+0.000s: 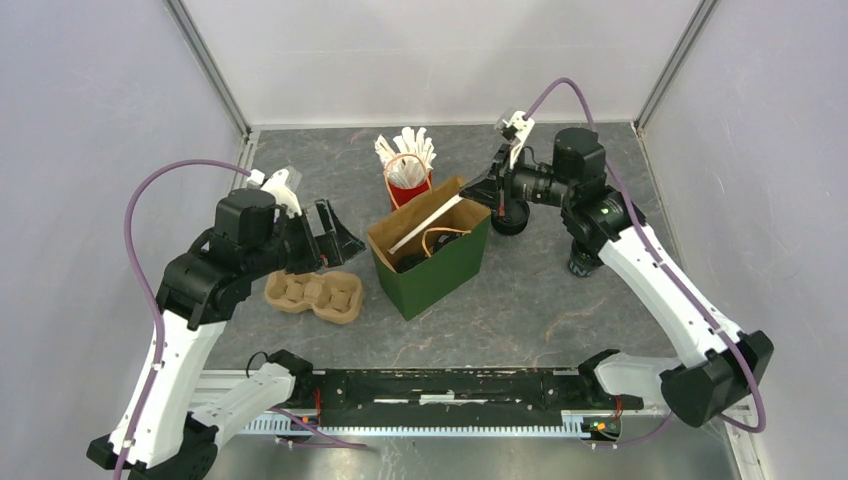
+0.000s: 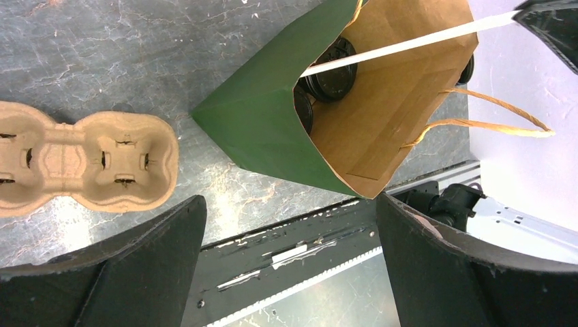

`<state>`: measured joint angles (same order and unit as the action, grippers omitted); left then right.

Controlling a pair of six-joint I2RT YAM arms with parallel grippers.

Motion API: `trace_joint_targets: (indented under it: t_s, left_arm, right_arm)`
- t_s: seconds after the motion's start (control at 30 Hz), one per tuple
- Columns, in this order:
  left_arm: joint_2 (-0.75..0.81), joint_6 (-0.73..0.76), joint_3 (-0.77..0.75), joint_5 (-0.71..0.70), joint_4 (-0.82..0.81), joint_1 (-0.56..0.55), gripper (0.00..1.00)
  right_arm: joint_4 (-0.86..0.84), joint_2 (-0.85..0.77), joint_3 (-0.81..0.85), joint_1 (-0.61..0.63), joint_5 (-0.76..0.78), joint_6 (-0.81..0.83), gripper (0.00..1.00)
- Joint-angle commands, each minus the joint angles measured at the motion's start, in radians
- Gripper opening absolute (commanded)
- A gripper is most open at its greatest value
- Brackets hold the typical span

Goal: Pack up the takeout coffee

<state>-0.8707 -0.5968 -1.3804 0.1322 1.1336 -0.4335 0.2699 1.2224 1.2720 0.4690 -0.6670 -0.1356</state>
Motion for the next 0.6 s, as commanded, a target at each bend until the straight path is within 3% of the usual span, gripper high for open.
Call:
trace_joint_targets:
  t_s: [0.0,0.27,0.57]
  left_arm:
    - [0.0,0.071,0.003,-0.012,-0.009,0.003,1.0]
    - [-0.007,0.078,-0.002,-0.015,-0.005,0.003,1.0]
    - [-0.005,0.09,0.012,-0.029,-0.005,0.003,1.0]
  right_arm:
    - [-0.023,0.051,0.003,0.0,-0.039,0.014,0.07]
    - [0.109,0.134,0.189,-0.002,0.093,0.114,0.38]
    - [-0.09,0.191,0.234,0.0,0.315,0.047,0.38]
